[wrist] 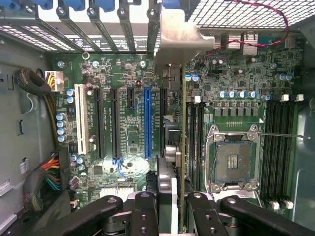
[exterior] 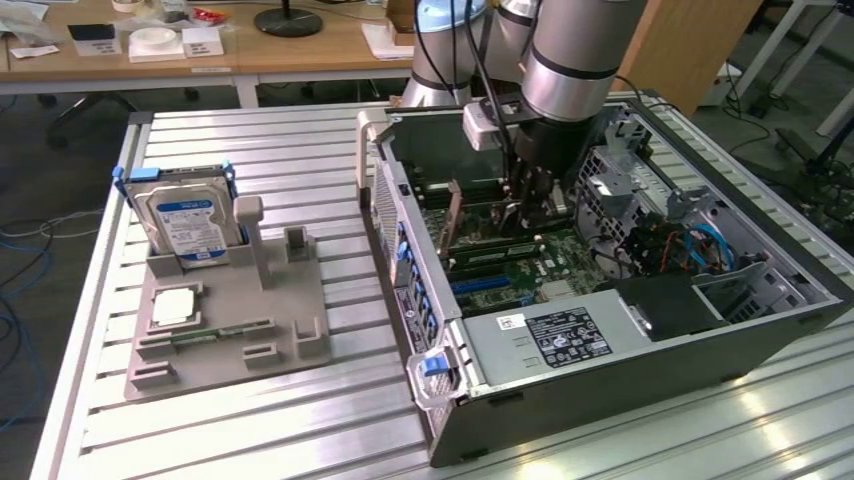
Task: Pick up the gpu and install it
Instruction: 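Insert the gpu into the slot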
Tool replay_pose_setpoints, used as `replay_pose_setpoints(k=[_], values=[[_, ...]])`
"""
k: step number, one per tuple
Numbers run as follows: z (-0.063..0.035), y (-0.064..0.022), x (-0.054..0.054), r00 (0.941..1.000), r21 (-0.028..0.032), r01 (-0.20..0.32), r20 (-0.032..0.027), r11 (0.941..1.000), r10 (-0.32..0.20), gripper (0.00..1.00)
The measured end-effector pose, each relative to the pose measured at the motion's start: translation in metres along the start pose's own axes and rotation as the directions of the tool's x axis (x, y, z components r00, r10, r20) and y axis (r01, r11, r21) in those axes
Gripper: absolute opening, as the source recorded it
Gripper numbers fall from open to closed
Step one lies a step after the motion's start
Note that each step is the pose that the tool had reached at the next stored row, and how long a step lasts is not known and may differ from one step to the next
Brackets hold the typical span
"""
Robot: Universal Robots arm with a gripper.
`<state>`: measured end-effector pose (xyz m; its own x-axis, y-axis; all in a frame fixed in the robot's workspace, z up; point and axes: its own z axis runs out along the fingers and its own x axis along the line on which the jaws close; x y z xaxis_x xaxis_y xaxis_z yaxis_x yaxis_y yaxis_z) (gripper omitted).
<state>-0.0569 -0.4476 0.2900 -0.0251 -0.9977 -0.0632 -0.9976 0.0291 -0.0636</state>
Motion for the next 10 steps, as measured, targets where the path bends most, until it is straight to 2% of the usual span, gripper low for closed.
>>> replay_pose_setpoints(k=[2, 4, 5, 7, 10], values=[[-0.0001, 0.0, 0.0002, 1.0, 0.0, 0.0, -0.0012, 1.0, 0.0, 0.28], [0.0, 0.0004, 0.0003, 1.0, 0.0005, 0.0, -0.0049, 1.0, 0.0, 0.28], [0.0003, 0.0015, 0.0004, 1.0, 0.003, 0.001, -0.0055, 1.0, -0.001, 0.28], [0.0024, 0.0024, 0.0006, 1.0, 0.007, 0.001, -0.0054, 1.0, -0.001, 0.28], [0.0072, 0.003, 0.0028, 1.0, 0.0073, 0.001, -0.0054, 1.0, -0.001, 0.28]])
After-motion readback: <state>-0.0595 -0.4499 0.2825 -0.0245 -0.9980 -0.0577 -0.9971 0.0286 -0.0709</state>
